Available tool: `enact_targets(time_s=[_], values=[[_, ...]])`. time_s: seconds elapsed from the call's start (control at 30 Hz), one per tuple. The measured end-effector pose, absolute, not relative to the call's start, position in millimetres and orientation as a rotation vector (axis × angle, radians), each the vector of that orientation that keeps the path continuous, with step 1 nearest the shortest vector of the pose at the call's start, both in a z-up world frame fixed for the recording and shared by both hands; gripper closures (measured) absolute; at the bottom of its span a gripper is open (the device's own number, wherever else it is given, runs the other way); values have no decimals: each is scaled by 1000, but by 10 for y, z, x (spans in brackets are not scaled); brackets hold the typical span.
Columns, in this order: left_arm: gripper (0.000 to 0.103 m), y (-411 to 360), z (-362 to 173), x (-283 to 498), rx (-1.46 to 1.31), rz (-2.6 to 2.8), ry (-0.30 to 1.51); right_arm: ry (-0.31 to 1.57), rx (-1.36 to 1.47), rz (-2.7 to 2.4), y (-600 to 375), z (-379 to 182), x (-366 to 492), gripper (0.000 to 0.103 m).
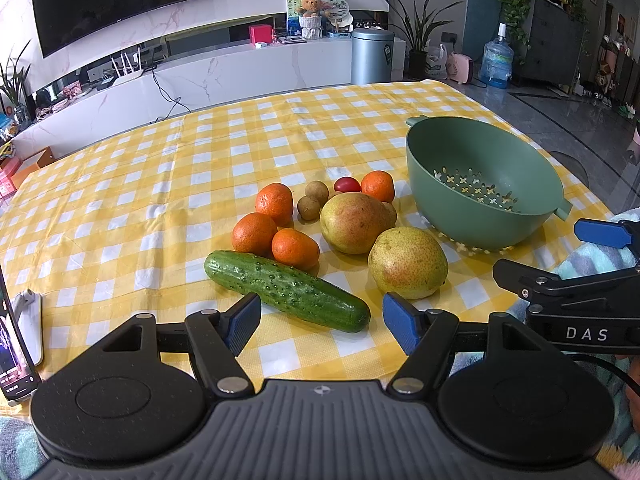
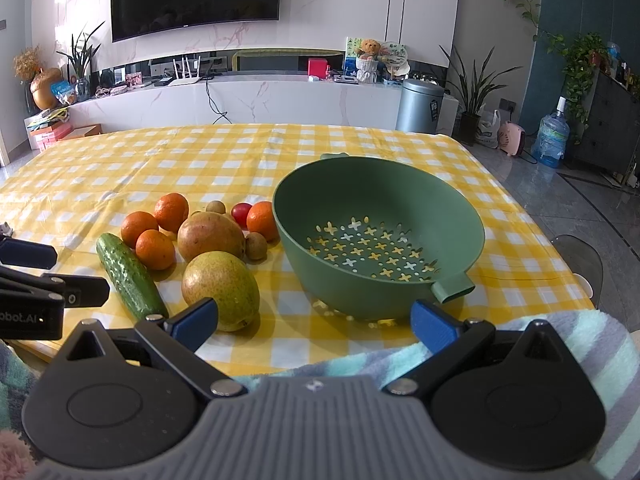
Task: Organize fruits
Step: 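Grasp the green cucumber with the left gripper while the right gripper grasps the yellow-green pear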
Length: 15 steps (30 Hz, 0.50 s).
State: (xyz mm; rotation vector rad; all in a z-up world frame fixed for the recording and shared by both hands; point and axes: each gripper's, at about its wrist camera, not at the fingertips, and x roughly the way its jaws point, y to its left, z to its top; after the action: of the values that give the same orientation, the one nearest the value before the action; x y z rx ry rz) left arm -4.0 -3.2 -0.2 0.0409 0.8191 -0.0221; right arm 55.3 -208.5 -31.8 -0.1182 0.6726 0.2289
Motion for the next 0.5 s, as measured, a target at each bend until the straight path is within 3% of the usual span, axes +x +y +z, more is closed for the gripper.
enact_targets(time_s=[0.5], values=[[23,138,-42,79,-78,-39,853,681,-112,294,-1988,-354,618,4]])
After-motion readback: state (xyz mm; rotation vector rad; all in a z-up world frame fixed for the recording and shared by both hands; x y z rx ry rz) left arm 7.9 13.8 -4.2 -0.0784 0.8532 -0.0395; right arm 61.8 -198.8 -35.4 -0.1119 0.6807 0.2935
